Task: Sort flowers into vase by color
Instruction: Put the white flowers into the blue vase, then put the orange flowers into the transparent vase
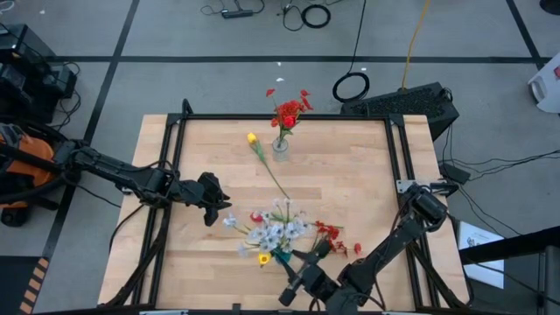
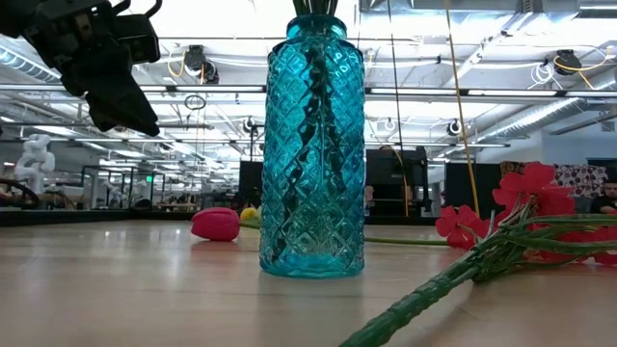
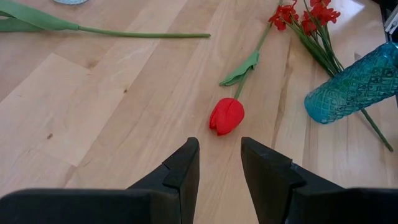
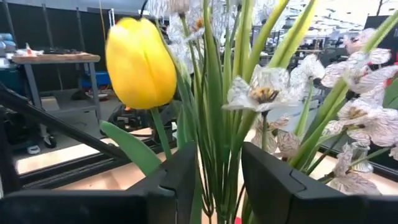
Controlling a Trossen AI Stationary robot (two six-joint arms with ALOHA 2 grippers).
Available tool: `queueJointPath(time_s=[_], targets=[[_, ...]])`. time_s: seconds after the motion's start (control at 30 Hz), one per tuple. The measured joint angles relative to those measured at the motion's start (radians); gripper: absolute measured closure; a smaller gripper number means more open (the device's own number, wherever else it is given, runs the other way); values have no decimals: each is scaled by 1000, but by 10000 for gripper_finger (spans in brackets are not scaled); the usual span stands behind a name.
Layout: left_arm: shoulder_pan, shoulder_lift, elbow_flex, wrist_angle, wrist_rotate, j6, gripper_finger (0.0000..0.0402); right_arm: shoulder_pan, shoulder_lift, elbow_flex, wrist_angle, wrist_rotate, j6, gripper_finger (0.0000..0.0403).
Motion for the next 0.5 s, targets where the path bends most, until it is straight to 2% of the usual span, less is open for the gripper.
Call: queueJointPath(time_s=[0.2,0.37,0.5], targets=[[0,0,0,0,3,0,279,20,-1,0,8,5,-8,283],[0,0,0,0,20,0,279,80,-27,0,15,120,-65,284],[0,0,0,0,21,0,279,122,-55,0,14,126,-120,286]])
